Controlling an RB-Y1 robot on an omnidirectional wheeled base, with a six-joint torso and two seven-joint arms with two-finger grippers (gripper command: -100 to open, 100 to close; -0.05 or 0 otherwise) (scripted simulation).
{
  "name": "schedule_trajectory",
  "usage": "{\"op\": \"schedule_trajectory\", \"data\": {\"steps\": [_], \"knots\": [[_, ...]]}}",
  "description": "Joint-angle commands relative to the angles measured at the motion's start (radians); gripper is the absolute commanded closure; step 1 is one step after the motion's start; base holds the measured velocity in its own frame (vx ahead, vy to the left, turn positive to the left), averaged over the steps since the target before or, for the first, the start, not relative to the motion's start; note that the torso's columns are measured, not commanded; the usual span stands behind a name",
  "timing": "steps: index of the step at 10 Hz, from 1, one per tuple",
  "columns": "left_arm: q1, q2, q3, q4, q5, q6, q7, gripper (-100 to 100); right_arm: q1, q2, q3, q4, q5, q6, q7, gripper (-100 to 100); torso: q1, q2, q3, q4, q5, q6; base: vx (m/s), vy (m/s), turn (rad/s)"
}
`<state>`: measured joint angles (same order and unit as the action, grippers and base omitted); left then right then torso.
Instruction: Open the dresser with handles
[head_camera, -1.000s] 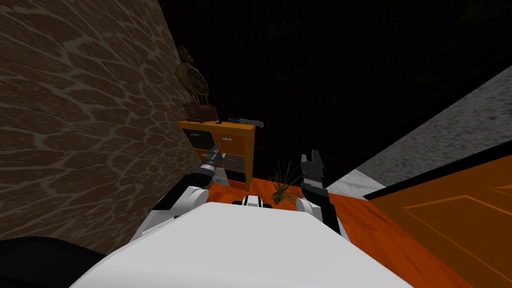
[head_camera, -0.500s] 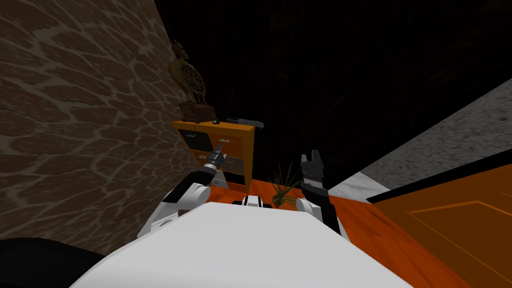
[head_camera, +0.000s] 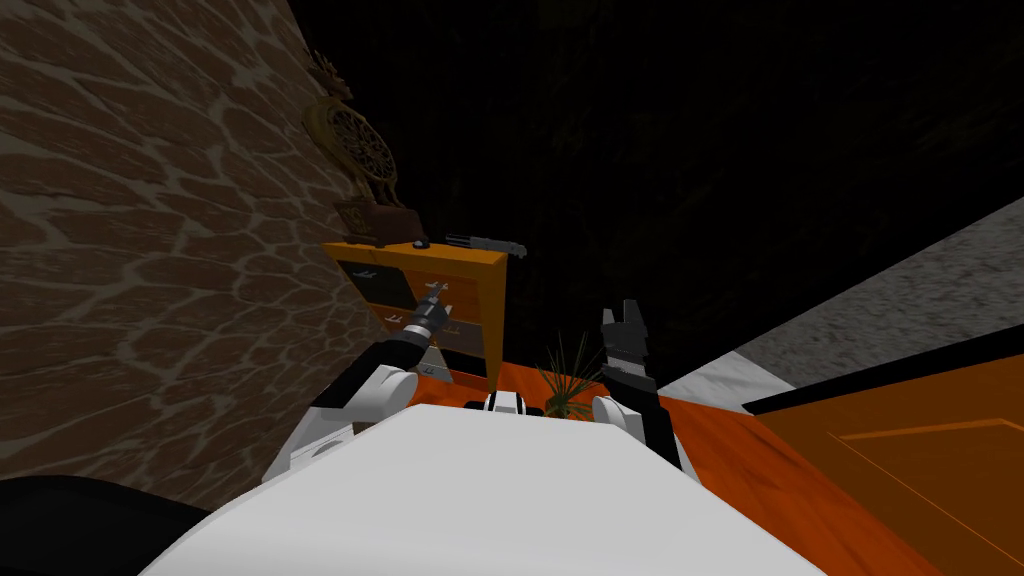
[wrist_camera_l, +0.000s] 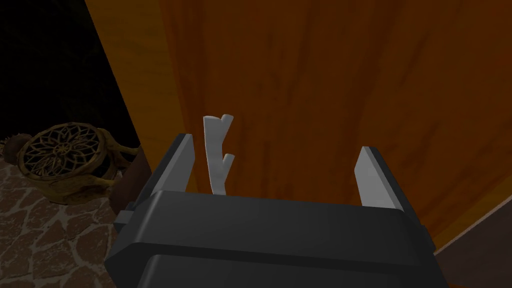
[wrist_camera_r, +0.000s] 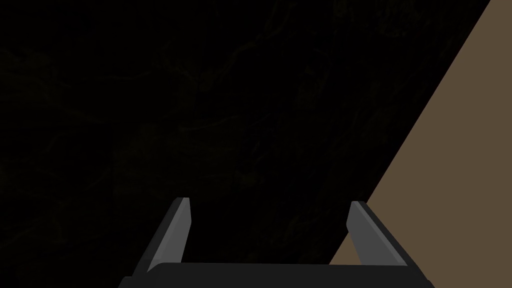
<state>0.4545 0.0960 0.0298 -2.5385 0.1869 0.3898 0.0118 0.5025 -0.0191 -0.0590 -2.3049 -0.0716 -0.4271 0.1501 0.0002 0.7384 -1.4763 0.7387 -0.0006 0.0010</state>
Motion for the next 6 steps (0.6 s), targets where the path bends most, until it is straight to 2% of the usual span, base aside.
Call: {"op": "schedule_trajectory", "data": {"steps": [1, 2, 5, 6], "knots": [[-0.004, -0.017, 0.004, -0.064, 0.002, 0.011, 0.002, -100, 0.000, 0.000, 0.000, 0.000, 0.000, 0.000, 0.000, 0, 0.000, 0.000, 0.000, -0.001, 0.001, -0.001, 0.013, 0.002, 0.002], [0.001, -0.014, 0.000, -0.051, 0.001, 0.006, 0.000, -100, 0.000, 0.000, 0.000, 0.000, 0.000, 0.000, 0.000, 0, 0.001, -0.001, 0.000, -0.001, 0.001, -0.001, 0.006, 0.001, 0.001], [-0.038, -0.009, 0.024, -0.077, 0.010, 0.068, 0.008, -100, 0.000, 0.000, 0.000, 0.000, 0.000, 0.000, 0.000, 0, -0.001, -0.003, -0.002, -0.002, 0.000, -0.001, 0.074, -0.007, 0.018], [-0.031, -0.010, 0.021, -0.073, 0.009, 0.055, 0.006, -100, 0.000, 0.000, 0.000, 0.000, 0.000, 0.000, 0.000, 0, -0.001, -0.003, -0.001, -0.001, 0.000, -0.001, 0.036, -0.004, 0.020]]}}
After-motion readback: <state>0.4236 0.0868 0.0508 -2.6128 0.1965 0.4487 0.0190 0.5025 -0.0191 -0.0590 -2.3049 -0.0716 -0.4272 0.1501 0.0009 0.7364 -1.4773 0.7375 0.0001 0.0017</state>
